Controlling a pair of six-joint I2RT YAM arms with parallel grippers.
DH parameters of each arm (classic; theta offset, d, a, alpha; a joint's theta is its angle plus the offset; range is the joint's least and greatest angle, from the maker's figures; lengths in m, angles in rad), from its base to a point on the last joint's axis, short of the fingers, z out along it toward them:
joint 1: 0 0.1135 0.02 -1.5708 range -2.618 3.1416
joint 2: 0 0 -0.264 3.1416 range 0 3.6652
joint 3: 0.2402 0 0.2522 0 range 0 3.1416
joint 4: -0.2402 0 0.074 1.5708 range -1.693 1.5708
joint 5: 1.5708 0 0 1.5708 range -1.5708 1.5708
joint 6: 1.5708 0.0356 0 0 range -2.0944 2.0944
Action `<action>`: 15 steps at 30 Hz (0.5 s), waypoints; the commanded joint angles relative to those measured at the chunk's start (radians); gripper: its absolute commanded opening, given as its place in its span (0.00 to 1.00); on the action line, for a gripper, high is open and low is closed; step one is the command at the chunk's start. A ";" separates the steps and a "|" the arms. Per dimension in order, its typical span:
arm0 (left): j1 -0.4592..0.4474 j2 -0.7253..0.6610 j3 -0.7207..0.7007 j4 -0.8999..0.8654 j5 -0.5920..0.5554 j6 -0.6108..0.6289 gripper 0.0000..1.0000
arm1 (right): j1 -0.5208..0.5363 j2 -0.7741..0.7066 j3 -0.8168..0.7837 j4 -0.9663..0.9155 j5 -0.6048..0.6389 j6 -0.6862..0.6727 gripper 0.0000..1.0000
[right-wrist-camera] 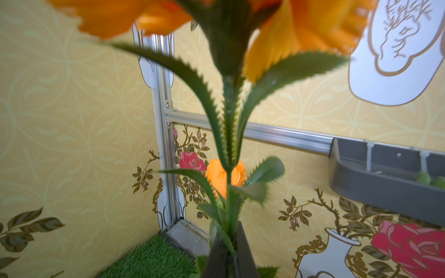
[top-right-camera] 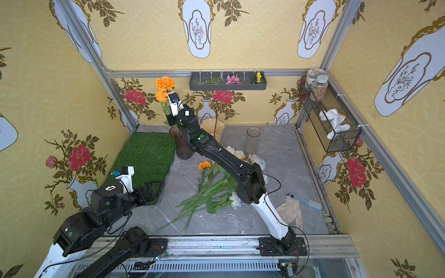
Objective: Arrange the flowers in different vases according to their colors
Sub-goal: Insert the flower into the vase.
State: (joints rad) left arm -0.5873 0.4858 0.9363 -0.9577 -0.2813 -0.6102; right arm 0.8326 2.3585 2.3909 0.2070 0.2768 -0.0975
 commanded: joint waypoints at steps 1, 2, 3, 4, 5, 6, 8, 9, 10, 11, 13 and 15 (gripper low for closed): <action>0.013 -0.002 -0.007 0.023 0.018 0.006 1.00 | -0.009 0.028 -0.016 0.039 0.016 0.024 0.00; 0.018 0.000 -0.006 0.024 0.021 0.007 1.00 | -0.011 0.042 -0.013 0.027 0.016 0.027 0.00; 0.024 0.002 -0.006 0.025 0.026 0.009 1.00 | -0.013 0.058 -0.002 0.004 0.017 0.029 0.00; 0.029 0.004 -0.007 0.026 0.029 0.010 1.00 | -0.013 0.077 0.023 -0.030 0.019 0.031 0.01; 0.034 0.006 -0.008 0.028 0.033 0.011 1.00 | -0.013 0.095 0.042 -0.055 0.025 0.035 0.13; 0.039 0.008 -0.008 0.029 0.038 0.012 1.00 | -0.011 0.106 0.052 -0.073 0.035 0.042 0.36; 0.045 0.010 -0.008 0.030 0.043 0.015 1.00 | -0.010 0.103 0.041 -0.089 0.056 0.057 0.74; 0.048 0.010 -0.008 0.032 0.045 0.015 1.00 | -0.008 0.091 0.027 -0.095 0.063 0.059 0.83; 0.052 0.010 -0.008 0.032 0.048 0.017 1.00 | -0.005 0.074 0.011 -0.102 0.071 0.059 0.88; 0.052 0.010 -0.008 0.032 0.048 0.018 1.00 | -0.002 0.056 -0.009 -0.108 0.076 0.063 0.92; 0.055 0.009 -0.010 0.034 0.050 0.017 1.00 | 0.004 0.012 -0.055 -0.128 0.085 0.074 0.98; 0.058 0.007 -0.010 0.035 0.051 0.018 1.00 | 0.015 -0.034 -0.090 -0.163 0.101 0.084 0.97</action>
State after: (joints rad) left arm -0.5343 0.4946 0.9325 -0.9497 -0.2394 -0.6025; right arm 0.8398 2.3810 2.3283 0.0525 0.3393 -0.0483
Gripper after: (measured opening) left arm 0.999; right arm 0.974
